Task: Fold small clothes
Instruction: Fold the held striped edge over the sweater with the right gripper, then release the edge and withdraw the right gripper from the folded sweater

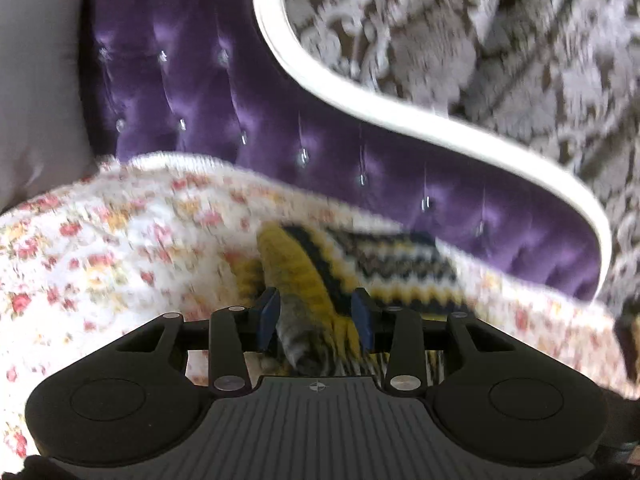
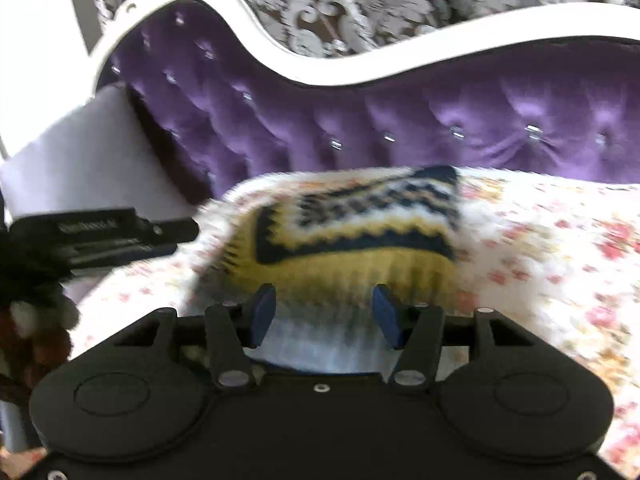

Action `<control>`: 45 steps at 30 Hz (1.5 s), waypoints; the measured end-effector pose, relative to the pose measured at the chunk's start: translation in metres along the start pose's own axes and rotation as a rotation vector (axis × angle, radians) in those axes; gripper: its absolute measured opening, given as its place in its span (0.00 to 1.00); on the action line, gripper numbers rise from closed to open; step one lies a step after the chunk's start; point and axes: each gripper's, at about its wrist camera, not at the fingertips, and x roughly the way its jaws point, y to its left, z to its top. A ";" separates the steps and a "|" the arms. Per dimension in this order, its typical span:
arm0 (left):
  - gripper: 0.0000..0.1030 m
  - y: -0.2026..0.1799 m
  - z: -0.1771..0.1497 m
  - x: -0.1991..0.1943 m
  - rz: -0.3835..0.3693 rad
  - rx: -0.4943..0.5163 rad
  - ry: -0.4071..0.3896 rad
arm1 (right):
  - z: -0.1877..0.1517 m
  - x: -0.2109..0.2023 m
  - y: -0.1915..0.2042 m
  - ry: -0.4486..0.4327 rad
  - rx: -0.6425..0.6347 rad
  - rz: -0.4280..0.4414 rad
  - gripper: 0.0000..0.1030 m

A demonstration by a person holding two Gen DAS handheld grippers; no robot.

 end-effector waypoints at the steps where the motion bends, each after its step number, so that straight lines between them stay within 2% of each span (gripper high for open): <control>1: 0.37 -0.001 -0.003 0.003 0.002 0.001 0.023 | -0.004 -0.002 -0.002 0.005 -0.007 -0.013 0.59; 5: 0.37 0.002 -0.014 0.004 -0.012 -0.014 0.099 | -0.017 -0.009 -0.006 0.020 -0.015 -0.032 0.59; 8: 0.37 0.007 -0.023 0.004 -0.052 -0.044 0.158 | -0.020 -0.016 -0.010 0.031 -0.032 -0.044 0.59; 11: 0.37 0.006 -0.030 0.005 -0.072 -0.042 0.190 | -0.021 -0.021 -0.022 0.048 -0.034 -0.039 0.65; 15: 0.36 0.003 -0.035 -0.001 -0.093 -0.020 0.149 | -0.026 -0.027 -0.038 0.042 -0.020 -0.014 0.65; 18: 0.12 -0.004 -0.036 -0.005 -0.092 0.026 0.110 | -0.027 -0.030 -0.049 0.030 0.040 0.009 0.65; 19: 0.10 -0.007 -0.035 -0.006 -0.086 0.042 0.096 | -0.026 -0.030 -0.052 0.028 0.060 0.021 0.65; 21: 0.10 -0.009 -0.034 -0.012 -0.095 0.050 0.078 | -0.022 -0.031 -0.054 0.026 0.073 0.034 0.65; 24: 0.10 -0.001 -0.032 -0.016 -0.140 -0.018 0.092 | -0.017 -0.038 -0.050 0.002 0.052 0.045 0.65; 29: 0.10 0.021 -0.049 -0.023 -0.143 -0.125 0.144 | -0.016 -0.040 -0.048 0.005 0.031 0.051 0.65; 32: 0.10 0.038 -0.066 -0.018 -0.090 -0.155 0.211 | -0.017 -0.039 -0.049 0.021 0.036 0.069 0.65; 34: 0.10 0.044 -0.067 -0.015 -0.110 -0.193 0.222 | -0.019 -0.036 -0.048 0.042 0.031 0.062 0.66; 37: 0.10 0.036 -0.064 -0.015 -0.085 -0.131 0.225 | -0.025 -0.023 -0.051 0.118 0.040 0.021 0.66; 38: 0.10 0.030 -0.065 -0.015 -0.071 -0.097 0.227 | -0.029 -0.015 -0.053 0.174 0.040 0.003 0.66; 40: 0.10 0.023 -0.067 -0.018 -0.057 -0.029 0.229 | -0.034 -0.014 -0.052 0.182 0.008 0.001 0.66; 42: 0.10 0.021 -0.064 -0.024 -0.047 -0.027 0.218 | -0.033 -0.015 -0.047 0.207 -0.037 -0.008 0.67; 43: 0.10 0.020 -0.059 -0.030 -0.050 -0.040 0.196 | -0.033 -0.016 -0.046 0.211 -0.048 -0.008 0.68; 45: 0.10 0.013 -0.044 -0.045 -0.062 -0.037 0.102 | -0.031 -0.020 -0.050 0.197 -0.024 0.007 0.68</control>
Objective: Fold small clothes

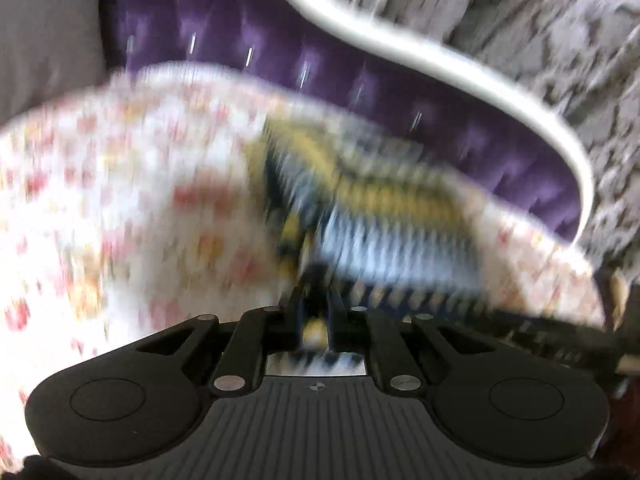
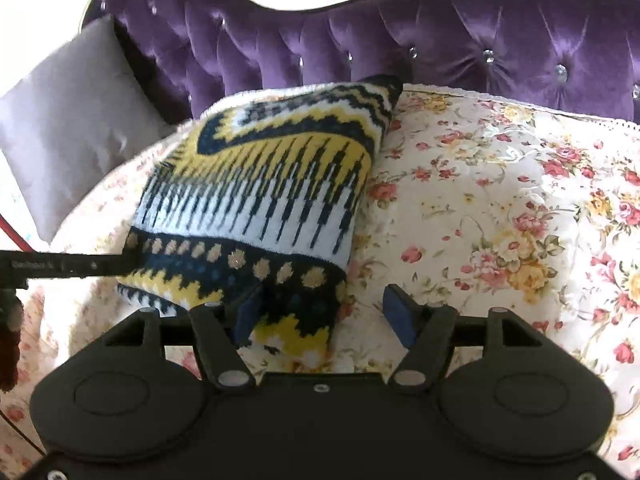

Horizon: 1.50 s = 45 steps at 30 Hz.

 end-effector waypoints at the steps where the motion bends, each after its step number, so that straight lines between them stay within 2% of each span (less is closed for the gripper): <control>1: 0.11 -0.006 0.009 -0.006 0.001 0.013 -0.052 | 0.001 -0.003 -0.003 -0.014 0.013 0.010 0.68; 2: 0.12 -0.012 0.017 -0.008 0.009 0.024 -0.087 | 0.002 -0.007 -0.004 -0.034 0.020 0.010 0.69; 3: 0.19 -0.018 0.027 -0.007 0.027 0.032 -0.116 | 0.004 -0.011 -0.006 -0.060 0.024 0.003 0.70; 4: 0.33 -0.022 0.037 -0.003 0.045 0.029 -0.136 | 0.006 -0.015 -0.006 -0.083 0.027 -0.003 0.72; 6: 0.37 -0.029 0.051 0.009 0.045 0.012 -0.179 | 0.008 -0.023 -0.010 -0.134 0.047 -0.011 0.74; 9: 0.37 -0.036 0.065 0.038 0.067 0.006 -0.187 | 0.011 -0.032 -0.014 -0.191 0.062 -0.021 0.74; 11: 0.37 -0.035 0.064 0.059 0.094 0.019 -0.155 | 0.012 -0.034 -0.014 -0.214 0.059 -0.027 0.74; 13: 0.36 -0.025 0.053 0.088 0.144 0.001 0.016 | 0.013 -0.035 -0.015 -0.229 0.055 -0.029 0.74; 14: 0.36 -0.019 0.042 0.092 0.147 -0.006 0.029 | 0.013 -0.035 -0.014 -0.234 0.052 -0.030 0.74; 15: 0.36 -0.016 0.032 0.088 0.144 0.021 -0.022 | 0.014 -0.035 -0.014 -0.236 0.048 -0.032 0.74; 16: 0.36 -0.016 0.026 0.084 0.153 0.038 -0.032 | 0.014 -0.034 -0.013 -0.238 0.042 -0.034 0.74; 18: 0.36 -0.015 0.025 0.076 0.159 0.025 -0.021 | 0.013 -0.033 -0.012 -0.246 0.026 -0.039 0.74; 22: 0.36 -0.001 0.025 0.072 0.111 -0.031 -0.007 | 0.023 -0.022 -0.010 -0.245 0.025 -0.043 0.74; 26: 0.36 -0.003 0.031 0.075 0.107 -0.036 0.003 | 0.063 0.000 -0.011 -0.278 -0.001 -0.077 0.74; 30: 0.36 -0.004 0.030 0.075 0.111 -0.032 0.007 | 0.096 0.045 -0.016 -0.214 0.022 -0.068 0.75; 33: 0.36 -0.002 0.031 0.074 0.103 -0.039 0.013 | 0.094 0.084 -0.019 -0.111 0.029 -0.109 0.76; 34: 0.36 -0.001 0.031 0.074 0.101 -0.044 0.014 | 0.089 0.096 -0.021 -0.065 0.032 -0.114 0.79; 35: 0.36 0.000 0.033 0.073 0.092 -0.048 0.014 | 0.083 0.102 -0.025 -0.069 0.059 -0.100 0.84; 36: 0.36 0.001 0.034 0.071 0.084 -0.058 0.007 | 0.078 0.101 -0.028 -0.102 0.078 -0.086 0.84; 38: 0.37 0.003 0.039 0.062 0.058 -0.088 -0.050 | 0.076 0.098 -0.028 -0.100 0.075 -0.083 0.85; 39: 0.41 0.006 0.041 0.057 0.055 -0.100 -0.089 | 0.076 0.097 -0.030 -0.096 0.085 -0.071 0.86; 42: 0.64 0.016 0.044 0.051 0.116 -0.137 -0.127 | 0.075 0.093 -0.038 -0.092 0.120 -0.012 0.88; 45: 0.64 0.027 0.042 0.062 0.102 -0.186 -0.056 | 0.073 0.089 -0.041 -0.088 0.142 0.079 0.95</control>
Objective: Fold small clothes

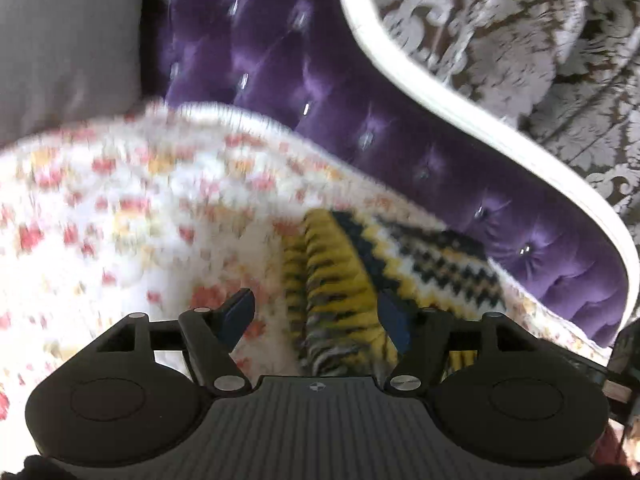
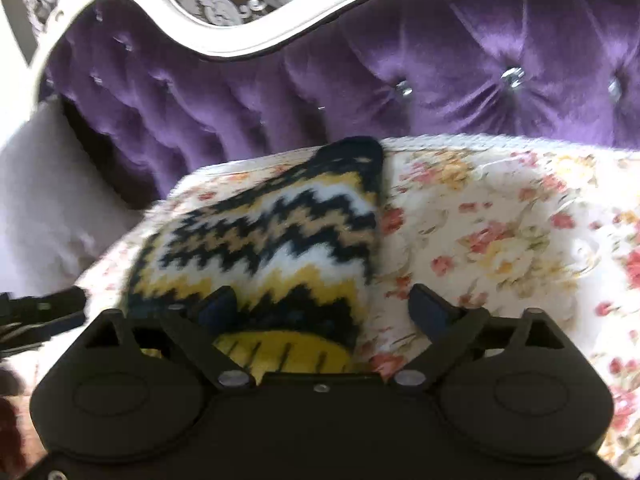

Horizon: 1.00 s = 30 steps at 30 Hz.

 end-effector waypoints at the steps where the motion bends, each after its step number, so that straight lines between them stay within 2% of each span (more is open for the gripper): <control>1: 0.64 0.001 -0.001 0.005 -0.011 -0.009 0.036 | 0.000 0.000 0.001 0.004 0.007 0.028 0.96; 3: 0.65 0.001 -0.006 0.017 -0.034 -0.010 0.108 | 0.002 0.003 0.002 0.014 0.021 0.093 0.96; 6: 0.68 -0.001 -0.010 0.022 -0.066 -0.029 0.120 | -0.001 0.004 -0.003 0.022 0.078 0.204 0.98; 9: 0.72 -0.002 -0.009 0.029 -0.069 -0.026 0.114 | -0.003 0.003 -0.011 0.007 0.126 0.260 0.99; 10: 0.72 -0.002 -0.008 0.031 -0.067 -0.032 0.111 | -0.002 0.003 -0.012 0.009 0.131 0.269 0.96; 11: 0.72 -0.002 -0.008 0.032 -0.065 -0.040 0.107 | -0.002 0.003 -0.012 0.016 0.130 0.271 0.88; 12: 0.73 -0.001 -0.008 0.033 -0.063 -0.043 0.106 | -0.001 0.003 -0.012 0.027 0.130 0.264 0.79; 13: 0.72 -0.002 -0.009 0.033 -0.066 -0.037 0.104 | -0.002 0.003 -0.013 0.037 0.131 0.248 0.60; 14: 0.72 -0.004 -0.010 0.035 -0.082 -0.028 0.109 | -0.003 0.001 -0.014 0.039 0.134 0.237 0.55; 16: 0.70 -0.004 -0.011 0.037 -0.163 -0.053 0.135 | -0.005 -0.006 -0.012 0.020 0.119 0.223 0.50; 17: 0.70 -0.005 -0.014 0.038 -0.212 -0.081 0.155 | -0.006 -0.011 -0.006 0.016 0.077 0.191 0.48; 18: 0.70 -0.010 -0.017 0.038 -0.226 -0.077 0.165 | -0.006 -0.018 0.004 0.012 0.014 0.149 0.48; 21: 0.70 -0.033 -0.029 0.036 -0.232 0.010 0.183 | -0.008 -0.038 0.024 0.003 -0.124 0.065 0.47; 24: 0.70 -0.059 -0.045 0.038 -0.307 0.050 0.239 | -0.014 -0.066 0.028 -0.001 -0.192 -0.019 0.47; 30: 0.70 -0.120 -0.085 0.036 -0.399 0.214 0.312 | -0.028 -0.126 0.004 0.014 -0.187 -0.169 0.47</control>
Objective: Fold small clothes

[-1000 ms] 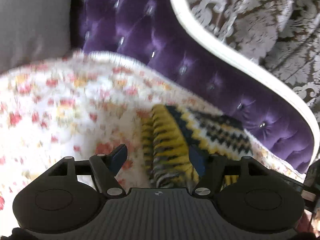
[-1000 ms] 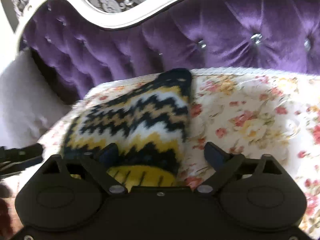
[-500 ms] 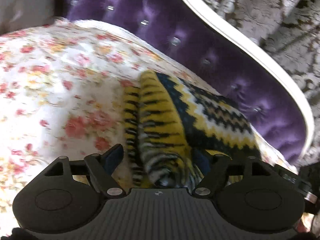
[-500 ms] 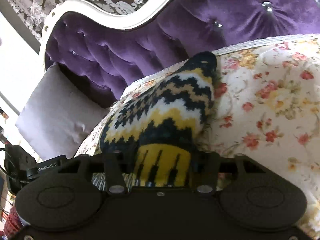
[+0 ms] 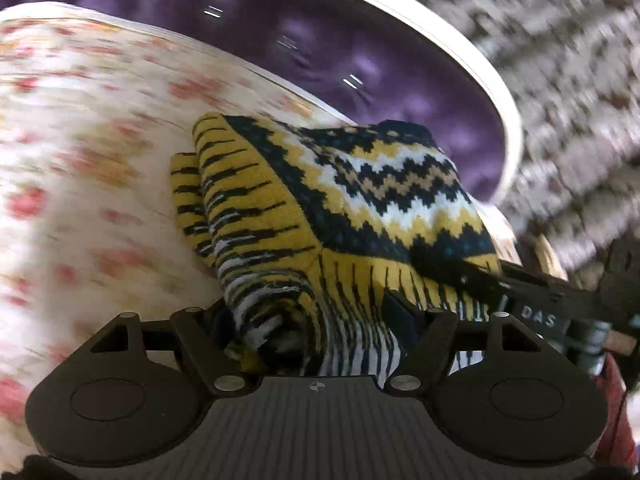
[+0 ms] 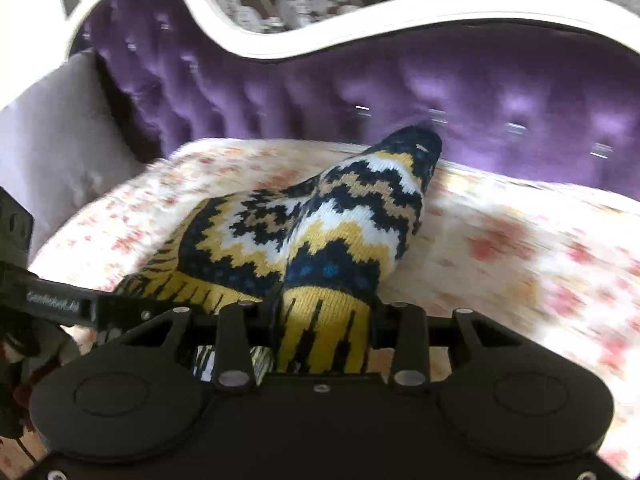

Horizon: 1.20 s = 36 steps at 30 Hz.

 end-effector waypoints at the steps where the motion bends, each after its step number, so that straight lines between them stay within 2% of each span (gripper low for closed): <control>1: 0.71 -0.008 -0.004 0.003 0.007 0.028 0.005 | -0.006 -0.008 -0.007 0.008 0.015 -0.028 0.48; 3: 0.71 -0.018 -0.006 0.007 0.051 0.092 0.002 | -0.017 -0.015 -0.022 0.040 0.074 -0.061 0.54; 5: 0.71 -0.017 -0.006 0.005 0.058 0.103 0.014 | -0.028 -0.016 -0.033 0.029 0.136 -0.075 0.69; 7: 0.70 -0.012 -0.006 -0.002 0.057 0.083 0.034 | -0.031 -0.018 -0.041 0.028 0.177 -0.054 0.71; 8: 0.69 -0.010 -0.002 -0.010 0.083 0.063 0.024 | -0.029 -0.021 -0.041 0.017 0.176 -0.053 0.72; 10: 0.68 -0.010 0.005 -0.036 0.113 0.074 -0.097 | -0.023 -0.032 -0.037 -0.048 0.141 -0.082 0.73; 12: 0.68 -0.016 0.011 -0.056 0.165 0.114 -0.233 | -0.019 -0.044 -0.036 -0.148 0.149 -0.096 0.84; 13: 0.69 -0.020 0.013 -0.061 0.210 0.134 -0.296 | -0.017 -0.049 -0.037 -0.199 0.164 -0.097 0.99; 14: 0.69 -0.025 0.016 -0.058 0.262 0.152 -0.327 | -0.014 -0.050 -0.037 -0.240 0.173 -0.113 0.99; 16: 0.69 -0.031 0.019 -0.044 0.340 0.187 -0.318 | -0.007 -0.039 -0.035 -0.253 0.151 -0.201 0.99; 18: 0.69 -0.031 0.018 -0.025 0.352 0.193 -0.270 | -0.002 -0.020 -0.033 -0.233 0.124 -0.290 0.99; 22: 0.72 -0.025 0.005 0.006 0.396 0.237 -0.143 | -0.006 0.009 -0.034 -0.143 0.103 -0.354 0.99; 25: 0.74 -0.013 -0.003 0.000 0.368 0.191 -0.138 | -0.014 0.021 -0.036 -0.075 0.112 -0.335 0.99; 27: 0.75 -0.007 -0.007 -0.004 0.357 0.169 -0.134 | -0.018 0.019 -0.041 -0.066 0.141 -0.324 0.99; 29: 0.76 -0.012 -0.011 -0.005 0.374 0.187 -0.142 | -0.021 0.018 -0.044 -0.060 0.172 -0.312 0.99; 33: 0.75 -0.024 -0.018 -0.014 0.404 0.206 -0.164 | -0.032 0.007 -0.041 -0.065 0.165 -0.314 0.99; 36: 0.74 -0.029 -0.028 -0.032 0.412 0.161 -0.172 | -0.040 -0.012 -0.033 -0.072 0.184 -0.299 0.99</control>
